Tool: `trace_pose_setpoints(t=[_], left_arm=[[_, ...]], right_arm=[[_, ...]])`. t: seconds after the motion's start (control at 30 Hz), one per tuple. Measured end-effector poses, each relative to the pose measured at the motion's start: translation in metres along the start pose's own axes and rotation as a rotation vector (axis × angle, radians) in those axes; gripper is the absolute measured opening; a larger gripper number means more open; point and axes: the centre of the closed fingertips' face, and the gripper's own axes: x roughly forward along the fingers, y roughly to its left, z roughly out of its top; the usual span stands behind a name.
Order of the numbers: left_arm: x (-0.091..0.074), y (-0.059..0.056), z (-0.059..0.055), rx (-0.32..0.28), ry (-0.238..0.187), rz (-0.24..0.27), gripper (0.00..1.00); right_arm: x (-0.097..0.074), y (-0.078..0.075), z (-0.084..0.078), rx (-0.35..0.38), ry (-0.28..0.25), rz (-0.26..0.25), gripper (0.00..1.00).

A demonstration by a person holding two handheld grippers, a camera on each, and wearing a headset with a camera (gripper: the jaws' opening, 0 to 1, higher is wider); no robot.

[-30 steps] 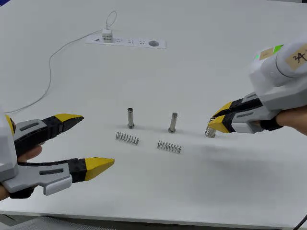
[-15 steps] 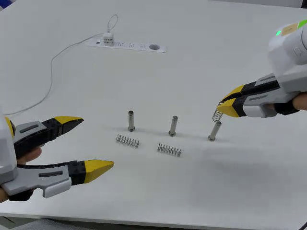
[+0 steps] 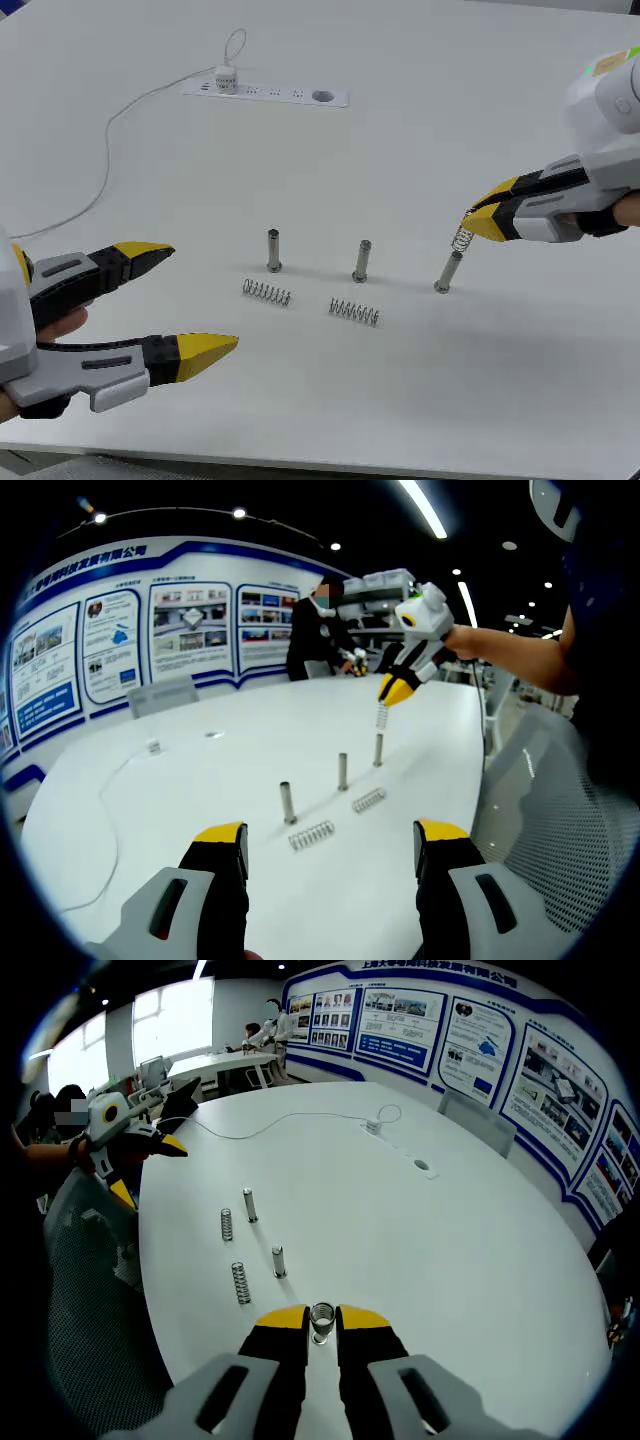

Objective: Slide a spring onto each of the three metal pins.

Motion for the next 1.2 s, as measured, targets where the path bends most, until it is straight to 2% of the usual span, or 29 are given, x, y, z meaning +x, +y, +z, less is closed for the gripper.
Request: trace_pose_setpoints(t=[0.7, 1.2], left_arm=[[0.001, 0.001, -0.005, -0.008, 0.010, 0.003, 0.69], [0.001, 0.001, -0.005, -0.008, 0.012, 0.002, 0.69]], right_arm=[[0.017, -0.006, -0.017, 0.051, 0.018, 0.008, 0.12], [0.032, -0.001, -0.033, 0.098, 0.021, 0.016, 0.12]])
